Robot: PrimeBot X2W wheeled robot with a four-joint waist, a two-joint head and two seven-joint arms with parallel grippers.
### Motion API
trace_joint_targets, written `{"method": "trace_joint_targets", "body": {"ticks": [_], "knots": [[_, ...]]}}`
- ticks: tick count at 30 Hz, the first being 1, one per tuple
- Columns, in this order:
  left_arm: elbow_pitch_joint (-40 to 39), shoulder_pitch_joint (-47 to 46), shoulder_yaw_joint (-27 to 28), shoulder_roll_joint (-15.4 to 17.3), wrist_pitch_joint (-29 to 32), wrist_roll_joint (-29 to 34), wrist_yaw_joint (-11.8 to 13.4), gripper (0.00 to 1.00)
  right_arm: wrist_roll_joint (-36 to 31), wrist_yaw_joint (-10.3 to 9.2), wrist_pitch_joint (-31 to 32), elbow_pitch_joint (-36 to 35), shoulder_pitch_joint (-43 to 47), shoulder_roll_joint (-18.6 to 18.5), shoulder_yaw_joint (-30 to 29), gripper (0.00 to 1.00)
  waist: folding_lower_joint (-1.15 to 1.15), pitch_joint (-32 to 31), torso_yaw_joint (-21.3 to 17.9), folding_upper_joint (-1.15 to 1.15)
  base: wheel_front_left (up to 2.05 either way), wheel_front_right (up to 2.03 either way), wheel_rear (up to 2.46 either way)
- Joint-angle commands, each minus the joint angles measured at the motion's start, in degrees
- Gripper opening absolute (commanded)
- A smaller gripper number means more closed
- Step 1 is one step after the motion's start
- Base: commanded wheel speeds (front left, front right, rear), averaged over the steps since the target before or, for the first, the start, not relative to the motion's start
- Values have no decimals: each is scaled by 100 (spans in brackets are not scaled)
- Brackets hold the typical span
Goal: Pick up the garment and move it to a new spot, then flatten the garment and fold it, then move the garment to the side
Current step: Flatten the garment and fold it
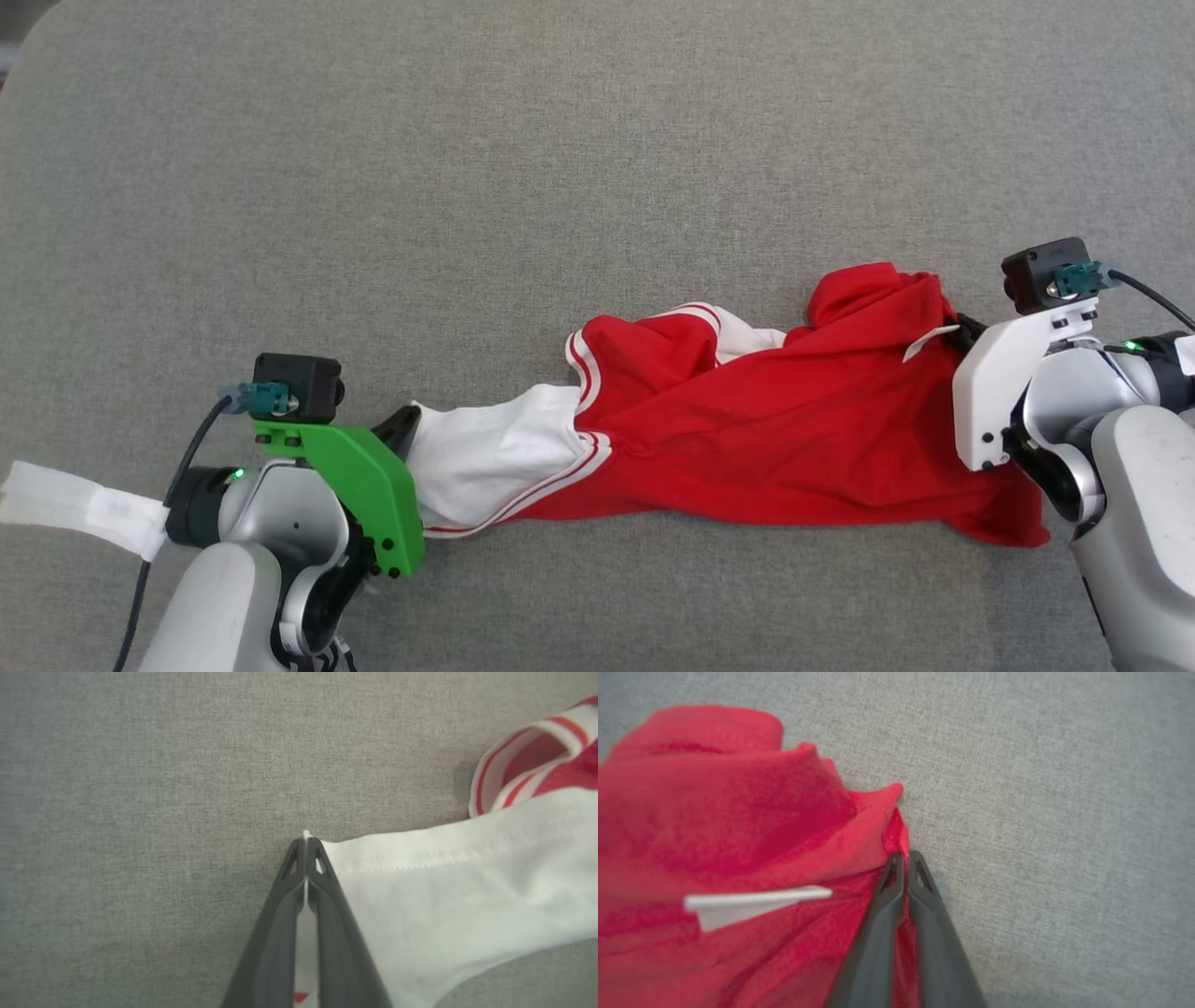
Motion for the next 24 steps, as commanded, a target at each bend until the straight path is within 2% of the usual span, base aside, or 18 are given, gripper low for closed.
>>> {"method": "trace_joint_targets", "body": {"ticks": [1,2,6,10,14,18,24], "knots": [[-26,-135,51,13,-174,49,-24,0,-68,-11,-122,-5,-29,12,-42,0,0,-30,-2,0,0,0,0],[-26,-135,51,13,-174,49,-24,0,-68,-11,-122,-5,-29,12,-42,0,0,-30,-2,0,0,0,0],[-104,-225,233,-105,-850,1,-55,0,-86,-11,-307,-107,-1,1,-88,0,0,-150,-16,0,0,0,0],[-189,-413,519,-303,-1586,-213,-87,0,145,-11,-509,-283,-38,92,-224,0,0,-285,-59,0,0,0,0],[-189,-723,725,-377,-2064,-396,-191,0,345,-10,-582,-474,-244,133,-343,0,0,-388,-143,0,0,0,0],[-93,-1292,874,-210,-2234,-508,-304,0,452,-8,-539,-539,-697,120,-241,0,0,-372,-271,0,0,0,0],[221,-2640,1097,49,-2419,-670,-408,0,712,-8,-500,-413,-1781,-208,319,0,0,1,-436,0,0,0,0]]}}
